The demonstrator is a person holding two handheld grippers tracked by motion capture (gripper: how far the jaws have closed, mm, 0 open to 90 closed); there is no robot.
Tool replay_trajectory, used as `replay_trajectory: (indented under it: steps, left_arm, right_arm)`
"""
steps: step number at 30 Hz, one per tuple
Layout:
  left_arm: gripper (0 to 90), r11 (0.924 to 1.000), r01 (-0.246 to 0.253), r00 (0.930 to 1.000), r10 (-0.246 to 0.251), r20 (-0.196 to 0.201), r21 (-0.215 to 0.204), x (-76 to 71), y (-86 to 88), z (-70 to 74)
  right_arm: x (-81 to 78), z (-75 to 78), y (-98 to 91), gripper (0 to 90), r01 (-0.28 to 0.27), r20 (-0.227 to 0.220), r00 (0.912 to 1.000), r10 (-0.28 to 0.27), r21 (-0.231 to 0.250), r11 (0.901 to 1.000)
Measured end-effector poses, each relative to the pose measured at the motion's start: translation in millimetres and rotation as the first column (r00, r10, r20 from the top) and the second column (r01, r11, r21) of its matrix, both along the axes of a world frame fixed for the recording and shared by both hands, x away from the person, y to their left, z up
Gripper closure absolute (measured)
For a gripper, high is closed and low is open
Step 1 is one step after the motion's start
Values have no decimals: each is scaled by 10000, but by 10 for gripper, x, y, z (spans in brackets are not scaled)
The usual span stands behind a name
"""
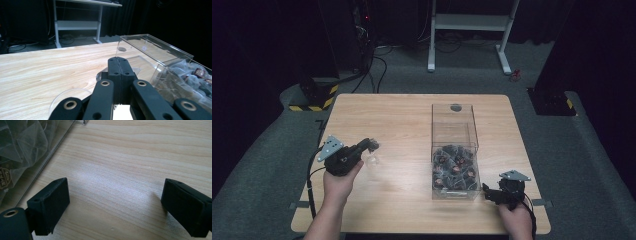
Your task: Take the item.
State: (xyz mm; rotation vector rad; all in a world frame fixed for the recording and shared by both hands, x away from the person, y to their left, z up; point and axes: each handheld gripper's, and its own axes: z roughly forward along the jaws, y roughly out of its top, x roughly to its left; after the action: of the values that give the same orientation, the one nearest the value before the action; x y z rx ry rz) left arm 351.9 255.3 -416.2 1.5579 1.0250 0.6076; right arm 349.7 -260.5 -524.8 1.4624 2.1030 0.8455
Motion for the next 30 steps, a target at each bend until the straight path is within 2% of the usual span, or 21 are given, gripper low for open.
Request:
replay_trajectory:
  steps: [20, 30]
  left_arm:
    - [900, 9984, -551, 9979, 556, -323, 149, 100, 142, -115]
    - [900, 9968, -745, 9952, 762, -619, 291, 165, 174, -213]
  right_arm:
    - [0, 0, -1, 80, -6, -2, 10000, 6, 2, 10000]
    - [0, 0, 0, 80, 4, -3, 10000, -4, 0, 10000]
